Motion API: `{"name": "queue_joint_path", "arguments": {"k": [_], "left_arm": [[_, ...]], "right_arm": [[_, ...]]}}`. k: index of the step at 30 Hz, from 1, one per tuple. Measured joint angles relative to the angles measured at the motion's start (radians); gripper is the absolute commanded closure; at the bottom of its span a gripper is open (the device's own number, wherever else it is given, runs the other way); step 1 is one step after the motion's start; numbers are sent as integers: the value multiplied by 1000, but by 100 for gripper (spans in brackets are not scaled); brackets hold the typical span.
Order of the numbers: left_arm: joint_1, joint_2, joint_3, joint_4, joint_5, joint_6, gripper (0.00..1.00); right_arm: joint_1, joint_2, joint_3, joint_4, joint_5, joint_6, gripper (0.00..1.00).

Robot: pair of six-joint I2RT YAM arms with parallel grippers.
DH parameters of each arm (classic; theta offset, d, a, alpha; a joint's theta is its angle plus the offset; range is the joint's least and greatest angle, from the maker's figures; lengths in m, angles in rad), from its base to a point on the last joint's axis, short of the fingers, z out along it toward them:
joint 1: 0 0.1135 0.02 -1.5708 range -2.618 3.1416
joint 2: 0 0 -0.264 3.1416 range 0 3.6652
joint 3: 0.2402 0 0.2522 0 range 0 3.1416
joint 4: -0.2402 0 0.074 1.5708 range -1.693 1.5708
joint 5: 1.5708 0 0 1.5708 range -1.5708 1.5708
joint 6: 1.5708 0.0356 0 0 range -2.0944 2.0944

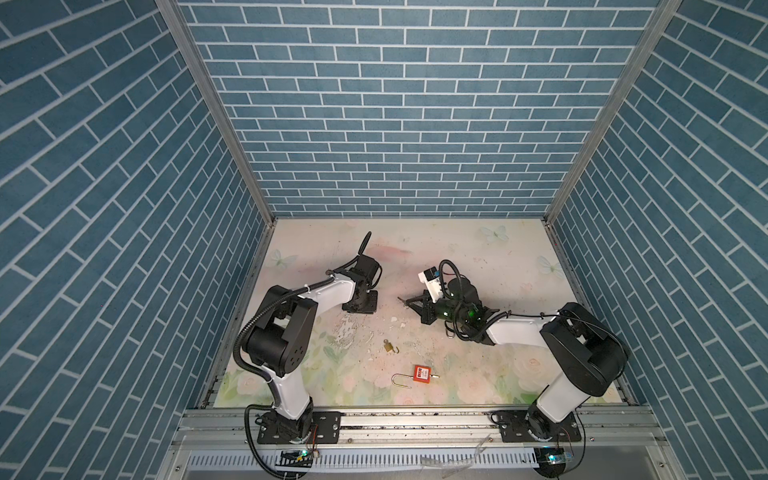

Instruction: Lock with the key

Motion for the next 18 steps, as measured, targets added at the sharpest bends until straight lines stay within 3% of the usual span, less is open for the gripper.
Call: {"name": "queue_joint_path", "arguments": {"k": [8, 18], "left_arm": [[0, -27, -34, -8, 0, 0, 75], [0, -71, -63, -9, 0, 6, 49]], "right_arm": [[0, 6, 5, -4, 0, 0, 100], [0, 19, 26, -19, 0, 1, 100]]}}
